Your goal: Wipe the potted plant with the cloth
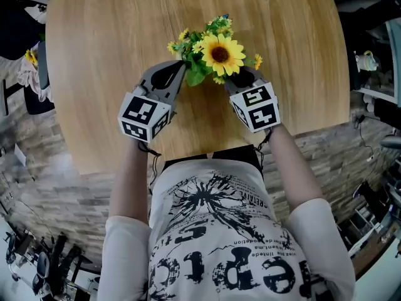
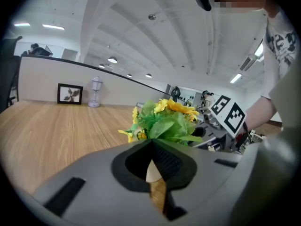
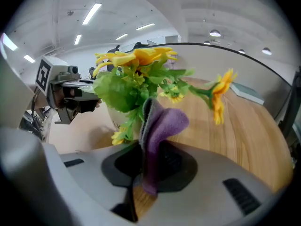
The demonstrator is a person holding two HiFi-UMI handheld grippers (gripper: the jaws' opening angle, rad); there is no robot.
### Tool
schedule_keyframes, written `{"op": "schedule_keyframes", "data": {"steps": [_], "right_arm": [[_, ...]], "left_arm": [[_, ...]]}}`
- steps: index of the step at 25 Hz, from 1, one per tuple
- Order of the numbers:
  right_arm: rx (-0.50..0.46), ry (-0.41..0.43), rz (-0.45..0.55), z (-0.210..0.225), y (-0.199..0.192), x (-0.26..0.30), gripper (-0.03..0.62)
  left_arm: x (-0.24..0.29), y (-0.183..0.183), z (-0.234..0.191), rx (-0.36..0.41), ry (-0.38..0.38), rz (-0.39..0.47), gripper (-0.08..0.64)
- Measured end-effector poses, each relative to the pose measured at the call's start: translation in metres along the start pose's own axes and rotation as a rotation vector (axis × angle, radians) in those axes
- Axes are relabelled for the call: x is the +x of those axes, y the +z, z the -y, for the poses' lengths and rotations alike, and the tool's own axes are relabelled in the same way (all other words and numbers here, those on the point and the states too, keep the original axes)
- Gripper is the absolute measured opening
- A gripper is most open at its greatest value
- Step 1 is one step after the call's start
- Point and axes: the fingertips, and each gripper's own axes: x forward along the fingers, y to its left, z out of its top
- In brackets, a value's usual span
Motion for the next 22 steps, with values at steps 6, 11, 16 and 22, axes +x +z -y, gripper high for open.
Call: {"op": "schedule_keyframes", "data": {"steps": [6, 11, 16, 22], "right_arm": [[0.043, 0.024, -0.02, -0.018, -0.009, -0.005, 0.072], [0.059, 0.051, -0.063, -0.034, -0.011, -0.006, 0.074], [0.043, 0.107, -0.103, -0.06, -0.01, -0.004, 0.075], [0.084, 0.174, -0.105, -0.083, -0.005, 0.003, 0.077]], "left_arm": [[-0.001, 0.001, 0.0, 0.018, -0.022, 0.007, 0.003], [-0.001, 0.001, 0.001, 0.042, -0.05, 0.014, 0.003], [-0.002, 0.001, 0.002, 0.051, -0.053, 0.023, 0.003], [0.0, 0.0, 0.003, 0.068, -0.073, 0.011, 0.003]]}}
